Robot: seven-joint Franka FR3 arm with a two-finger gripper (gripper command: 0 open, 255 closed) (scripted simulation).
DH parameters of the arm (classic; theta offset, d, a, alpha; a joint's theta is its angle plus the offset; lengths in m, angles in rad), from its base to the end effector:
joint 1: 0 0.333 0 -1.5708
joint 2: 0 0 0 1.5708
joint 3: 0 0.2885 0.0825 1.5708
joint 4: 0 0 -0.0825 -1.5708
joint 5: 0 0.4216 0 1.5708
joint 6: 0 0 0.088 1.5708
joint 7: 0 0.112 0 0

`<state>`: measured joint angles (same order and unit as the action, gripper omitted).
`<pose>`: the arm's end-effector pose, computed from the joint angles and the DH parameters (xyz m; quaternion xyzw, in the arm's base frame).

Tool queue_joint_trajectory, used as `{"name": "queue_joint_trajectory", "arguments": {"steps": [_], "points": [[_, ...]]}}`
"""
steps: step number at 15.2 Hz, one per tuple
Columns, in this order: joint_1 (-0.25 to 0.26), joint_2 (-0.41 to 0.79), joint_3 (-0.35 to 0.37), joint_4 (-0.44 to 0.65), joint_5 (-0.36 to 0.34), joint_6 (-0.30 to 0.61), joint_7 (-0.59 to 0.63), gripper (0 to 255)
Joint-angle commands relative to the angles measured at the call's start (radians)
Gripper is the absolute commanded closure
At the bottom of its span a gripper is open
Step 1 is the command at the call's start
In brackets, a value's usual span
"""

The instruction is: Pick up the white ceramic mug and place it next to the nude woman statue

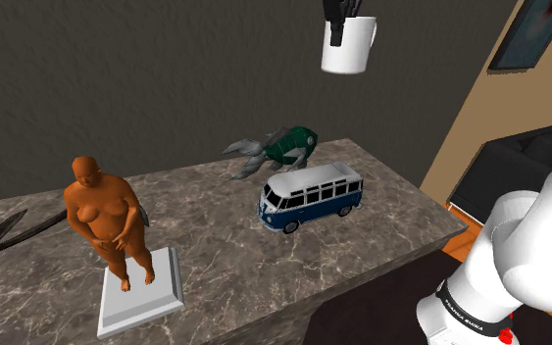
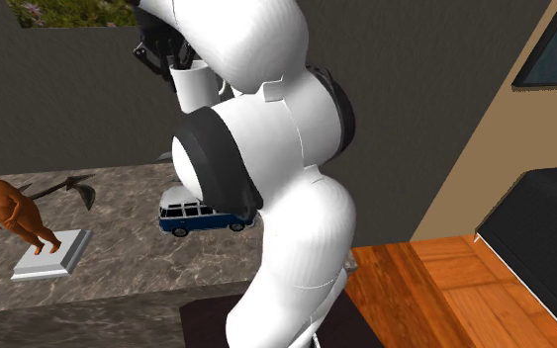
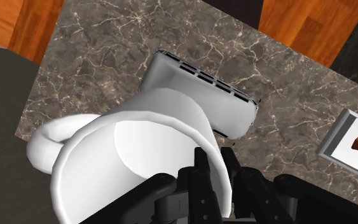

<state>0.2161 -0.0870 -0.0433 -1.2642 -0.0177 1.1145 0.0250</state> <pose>0.4890 0.0813 0.7481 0.9970 0.0703 -0.0306 0.0093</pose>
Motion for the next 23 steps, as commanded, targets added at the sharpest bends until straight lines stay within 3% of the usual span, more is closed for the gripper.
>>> {"name": "queue_joint_trajectory", "arguments": {"steps": [1,10,15,17,23], "points": [[0.025,0.001,0.032,0.003,0.007,-0.002,0.061,255],[0.136,0.073,0.164,0.090,0.027,-0.018,0.312,255],[0.210,0.167,0.233,0.209,0.018,-0.043,0.453,255],[0.257,0.237,0.269,0.304,0.003,-0.068,0.526,255],[0.241,0.138,0.257,0.075,0.026,0.064,0.510,255]]}}
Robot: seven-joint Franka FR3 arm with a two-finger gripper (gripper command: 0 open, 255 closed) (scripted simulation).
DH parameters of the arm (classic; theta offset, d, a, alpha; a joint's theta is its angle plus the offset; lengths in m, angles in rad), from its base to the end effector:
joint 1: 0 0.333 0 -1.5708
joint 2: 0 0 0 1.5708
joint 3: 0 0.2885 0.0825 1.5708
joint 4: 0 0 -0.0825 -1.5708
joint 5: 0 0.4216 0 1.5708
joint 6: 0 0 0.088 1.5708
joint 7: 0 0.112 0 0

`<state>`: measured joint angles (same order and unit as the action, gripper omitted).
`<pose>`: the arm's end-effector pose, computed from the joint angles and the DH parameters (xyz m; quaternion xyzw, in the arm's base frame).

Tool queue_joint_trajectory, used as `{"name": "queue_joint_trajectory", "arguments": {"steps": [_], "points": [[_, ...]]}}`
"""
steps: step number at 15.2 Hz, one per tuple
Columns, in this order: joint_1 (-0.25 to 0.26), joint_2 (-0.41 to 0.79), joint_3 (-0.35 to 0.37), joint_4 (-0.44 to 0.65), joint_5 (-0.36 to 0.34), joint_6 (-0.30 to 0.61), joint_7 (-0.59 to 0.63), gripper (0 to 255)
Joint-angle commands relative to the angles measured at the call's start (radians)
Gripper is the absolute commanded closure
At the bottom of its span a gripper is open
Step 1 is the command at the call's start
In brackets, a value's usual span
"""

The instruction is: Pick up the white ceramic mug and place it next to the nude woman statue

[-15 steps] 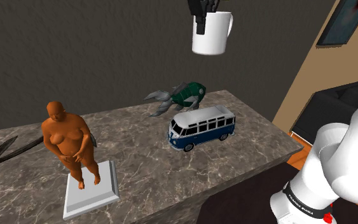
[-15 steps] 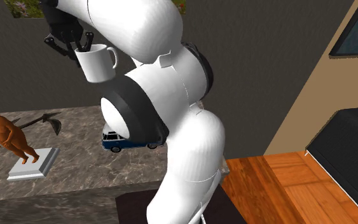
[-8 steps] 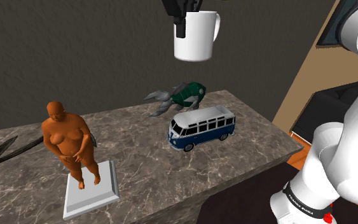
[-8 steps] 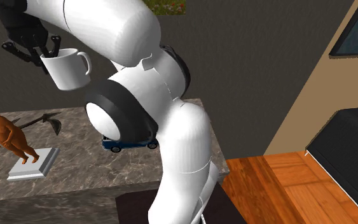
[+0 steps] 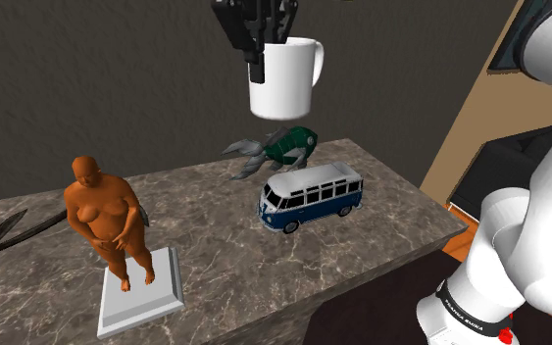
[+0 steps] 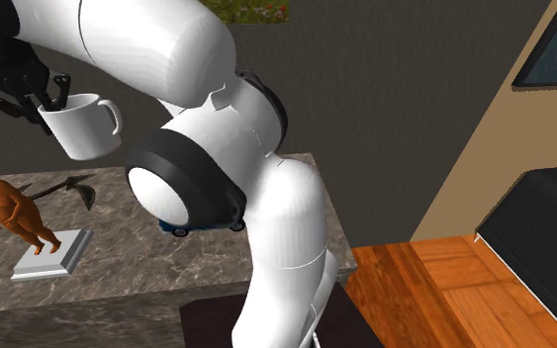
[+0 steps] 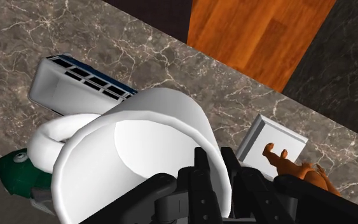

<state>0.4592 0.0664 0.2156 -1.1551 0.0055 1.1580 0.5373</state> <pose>0.4322 0.3394 0.7207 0.9970 0.0697 -0.0310 0.0097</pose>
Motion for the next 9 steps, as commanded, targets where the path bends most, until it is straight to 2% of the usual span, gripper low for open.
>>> {"name": "queue_joint_trajectory", "arguments": {"steps": [1,9], "points": [[-0.004,-0.028,-0.003,-0.066,0.006,0.040,-0.005,255],[-0.012,-0.104,-0.010,-0.278,0.021,0.177,-0.019,255]]}}
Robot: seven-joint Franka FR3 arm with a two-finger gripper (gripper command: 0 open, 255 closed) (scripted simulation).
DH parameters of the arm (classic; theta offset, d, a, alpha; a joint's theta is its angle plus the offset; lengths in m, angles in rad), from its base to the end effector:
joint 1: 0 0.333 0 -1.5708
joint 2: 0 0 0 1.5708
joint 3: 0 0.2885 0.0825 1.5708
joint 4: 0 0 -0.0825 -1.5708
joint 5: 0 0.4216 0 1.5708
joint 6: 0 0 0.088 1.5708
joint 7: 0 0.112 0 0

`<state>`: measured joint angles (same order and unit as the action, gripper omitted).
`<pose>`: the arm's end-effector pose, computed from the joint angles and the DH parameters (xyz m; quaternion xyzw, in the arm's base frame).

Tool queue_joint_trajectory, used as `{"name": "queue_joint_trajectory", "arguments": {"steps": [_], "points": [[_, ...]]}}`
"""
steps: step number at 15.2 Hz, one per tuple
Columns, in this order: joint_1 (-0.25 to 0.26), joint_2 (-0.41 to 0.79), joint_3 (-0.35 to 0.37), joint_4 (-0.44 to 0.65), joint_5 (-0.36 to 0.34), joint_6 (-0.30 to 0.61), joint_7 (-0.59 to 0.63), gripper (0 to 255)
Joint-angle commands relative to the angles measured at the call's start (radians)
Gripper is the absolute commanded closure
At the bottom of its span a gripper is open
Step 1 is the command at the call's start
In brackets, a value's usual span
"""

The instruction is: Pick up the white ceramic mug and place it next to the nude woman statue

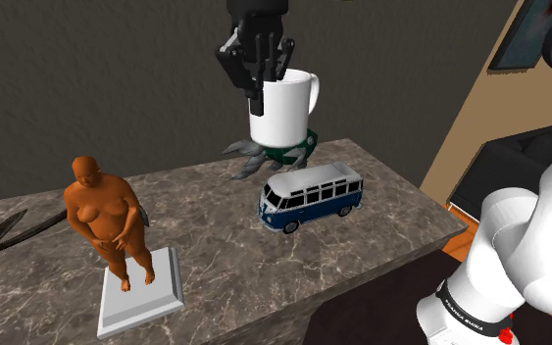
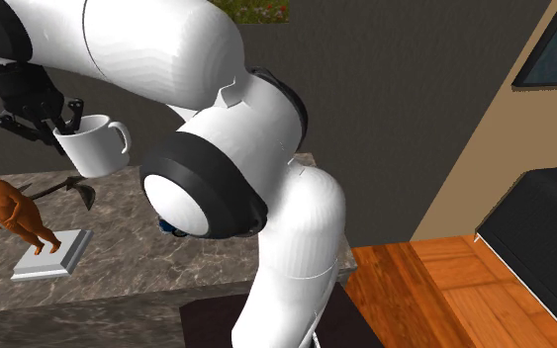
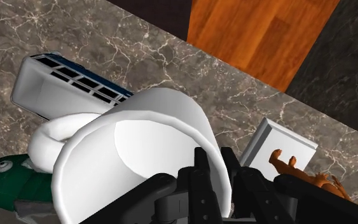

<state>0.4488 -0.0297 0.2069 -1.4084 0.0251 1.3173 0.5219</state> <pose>0.4352 0.3414 0.6678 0.9971 0.0694 -0.0309 0.0096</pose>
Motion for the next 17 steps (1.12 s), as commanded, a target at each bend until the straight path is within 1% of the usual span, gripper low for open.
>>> {"name": "queue_joint_trajectory", "arguments": {"steps": [1,9,17], "points": [[-0.002,-0.015,-0.002,-0.048,0.002,0.034,-0.005,255],[-0.004,-0.061,-0.006,-0.213,0.011,0.154,-0.014,255],[-0.004,-0.088,-0.007,-0.353,0.016,0.267,-0.020,255]]}}
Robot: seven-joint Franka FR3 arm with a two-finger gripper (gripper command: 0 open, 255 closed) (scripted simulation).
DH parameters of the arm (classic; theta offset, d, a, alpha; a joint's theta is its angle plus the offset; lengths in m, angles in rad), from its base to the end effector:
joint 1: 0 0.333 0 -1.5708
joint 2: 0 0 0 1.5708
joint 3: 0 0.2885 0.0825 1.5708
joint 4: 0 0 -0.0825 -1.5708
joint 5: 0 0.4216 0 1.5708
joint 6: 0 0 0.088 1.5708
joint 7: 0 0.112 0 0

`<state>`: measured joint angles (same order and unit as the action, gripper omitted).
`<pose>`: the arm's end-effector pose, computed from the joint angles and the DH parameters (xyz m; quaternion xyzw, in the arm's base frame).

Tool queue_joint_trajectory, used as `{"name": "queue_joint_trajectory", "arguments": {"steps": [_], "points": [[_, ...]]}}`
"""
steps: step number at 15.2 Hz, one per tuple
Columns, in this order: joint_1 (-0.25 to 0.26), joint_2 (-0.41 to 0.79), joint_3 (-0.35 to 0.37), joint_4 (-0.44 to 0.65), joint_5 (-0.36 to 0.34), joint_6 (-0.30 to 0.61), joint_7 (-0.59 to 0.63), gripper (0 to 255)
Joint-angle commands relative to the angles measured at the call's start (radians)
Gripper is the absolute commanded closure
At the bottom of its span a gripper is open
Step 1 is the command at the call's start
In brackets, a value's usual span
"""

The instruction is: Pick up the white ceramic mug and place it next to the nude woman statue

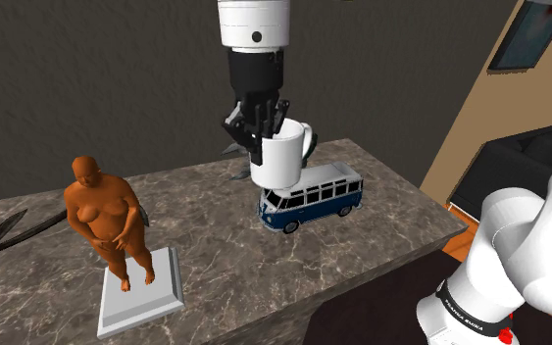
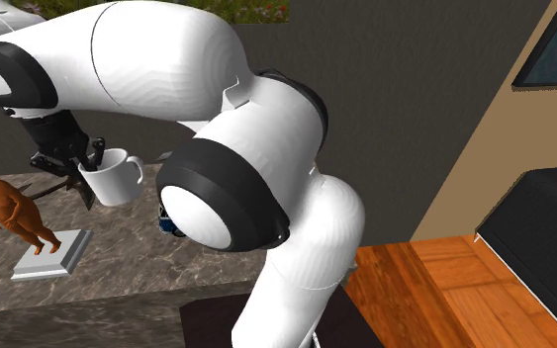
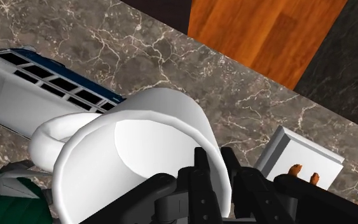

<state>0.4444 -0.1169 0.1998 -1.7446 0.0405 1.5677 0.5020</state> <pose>0.4387 0.3411 0.5691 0.9971 0.0694 -0.0309 0.0096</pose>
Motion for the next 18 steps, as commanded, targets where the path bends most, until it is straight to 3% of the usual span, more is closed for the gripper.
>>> {"name": "queue_joint_trajectory", "arguments": {"steps": [1,18], "points": [[0.000,-0.003,0.000,-0.032,0.001,0.030,0.000,255],[0.003,-0.006,0.004,-0.264,0.003,0.259,-0.005,255]]}}
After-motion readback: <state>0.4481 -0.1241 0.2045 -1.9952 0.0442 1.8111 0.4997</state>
